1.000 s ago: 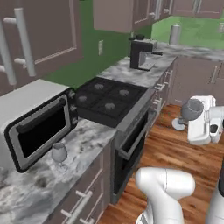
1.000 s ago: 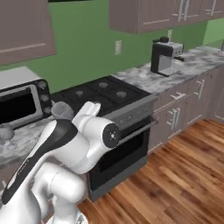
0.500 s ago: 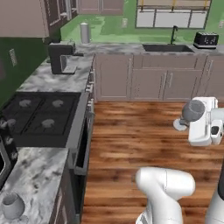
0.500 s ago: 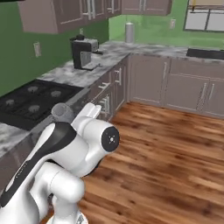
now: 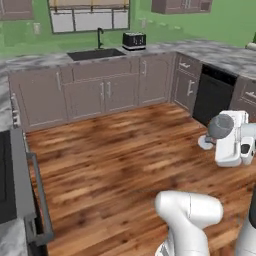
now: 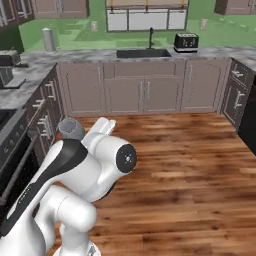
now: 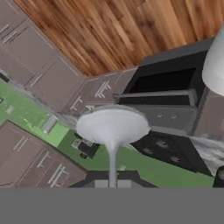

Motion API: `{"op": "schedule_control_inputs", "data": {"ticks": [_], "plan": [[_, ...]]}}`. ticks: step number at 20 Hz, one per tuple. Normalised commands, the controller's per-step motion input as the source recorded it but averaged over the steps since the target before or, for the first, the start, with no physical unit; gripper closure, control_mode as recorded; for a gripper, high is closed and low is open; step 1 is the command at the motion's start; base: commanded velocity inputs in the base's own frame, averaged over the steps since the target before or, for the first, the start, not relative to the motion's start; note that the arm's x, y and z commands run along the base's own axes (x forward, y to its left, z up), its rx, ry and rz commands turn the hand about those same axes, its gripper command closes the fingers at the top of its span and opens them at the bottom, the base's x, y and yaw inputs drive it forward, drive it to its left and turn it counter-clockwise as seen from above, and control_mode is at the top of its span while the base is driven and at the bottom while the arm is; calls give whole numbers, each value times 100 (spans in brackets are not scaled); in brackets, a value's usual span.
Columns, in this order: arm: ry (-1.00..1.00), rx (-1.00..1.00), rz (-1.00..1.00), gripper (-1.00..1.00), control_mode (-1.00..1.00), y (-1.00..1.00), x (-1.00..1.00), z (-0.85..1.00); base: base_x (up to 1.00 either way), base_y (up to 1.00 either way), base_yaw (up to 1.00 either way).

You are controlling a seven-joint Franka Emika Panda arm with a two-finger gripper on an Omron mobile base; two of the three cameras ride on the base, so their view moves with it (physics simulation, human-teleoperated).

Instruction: Retrieve the wine glasses from the counter and place one next to each plate.

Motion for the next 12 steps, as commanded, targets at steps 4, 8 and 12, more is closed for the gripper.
{"op": "schedule_control_inputs", "data": {"ticks": [4, 8, 12], "plan": [[0, 0, 0, 100, 100, 0, 0, 0, 8, -16, -74], [0, 0, 0, 100, 100, 0, 0, 0, 4, -22, -72], [0, 0, 0, 100, 100, 0, 0, 0, 6, -45, -66]]}}
